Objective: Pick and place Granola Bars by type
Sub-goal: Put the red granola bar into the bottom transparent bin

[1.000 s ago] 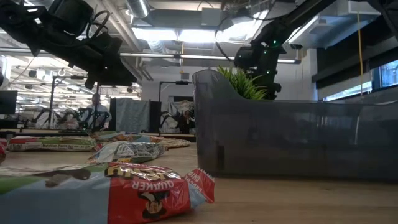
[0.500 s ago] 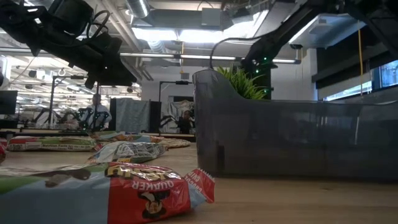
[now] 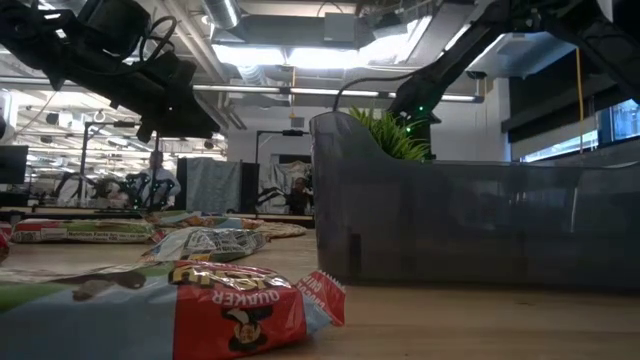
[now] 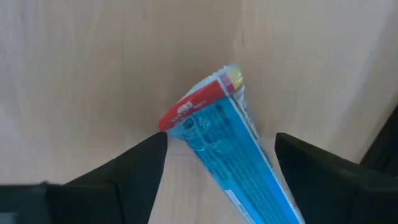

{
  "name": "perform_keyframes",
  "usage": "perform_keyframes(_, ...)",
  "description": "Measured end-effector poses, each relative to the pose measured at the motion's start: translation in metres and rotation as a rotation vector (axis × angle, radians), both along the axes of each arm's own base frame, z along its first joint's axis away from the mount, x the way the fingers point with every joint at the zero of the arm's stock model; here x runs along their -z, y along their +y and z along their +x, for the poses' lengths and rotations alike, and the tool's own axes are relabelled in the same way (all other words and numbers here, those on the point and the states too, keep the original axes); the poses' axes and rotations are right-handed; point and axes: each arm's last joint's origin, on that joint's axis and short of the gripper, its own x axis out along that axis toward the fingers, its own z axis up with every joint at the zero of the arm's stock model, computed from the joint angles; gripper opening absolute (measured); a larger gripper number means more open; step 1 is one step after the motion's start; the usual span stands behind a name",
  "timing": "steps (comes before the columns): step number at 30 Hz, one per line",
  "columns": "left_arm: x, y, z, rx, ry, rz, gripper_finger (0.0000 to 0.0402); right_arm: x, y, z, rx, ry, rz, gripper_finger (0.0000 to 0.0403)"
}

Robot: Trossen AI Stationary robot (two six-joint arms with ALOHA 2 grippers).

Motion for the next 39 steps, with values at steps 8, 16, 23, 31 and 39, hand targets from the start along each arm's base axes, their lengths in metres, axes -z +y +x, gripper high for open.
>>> perform_keyframes(8, 0.0, 0.0, 0.0, 0.0, 0.0, 0.0, 0.0114, 0.003, 0.001, -0.001, 0.002, 0.022, 0.009, 0.0205)
perform_keyframes(16, 0.0, 0.0, 0.0, 0.0, -0.001, -0.001, 0.0114, 0.003, 0.003, -0.002, 0.002, 0.039, 0.022, 0.0118)
perform_keyframes(23, 0.0, 0.0, 0.0, 0.001, -0.001, -0.001, 0.0114, -0.003, 0.003, -0.001, 0.032, 0.022, 0.091, 0.0083)
perform_keyframes(31, 0.0, 0.0, 0.0, 0.002, -0.002, -0.002, 0.0114, -0.043, 0.011, 0.0, 0.039, -0.062, 0.055, 0.0079)
perform_keyframes(39, 0.0, 0.0, 0.0, 0.002, -0.002, -0.002, 0.0114, -0.12, 0.052, -0.017, 0.152, -0.22, 0.059, 0.0079)
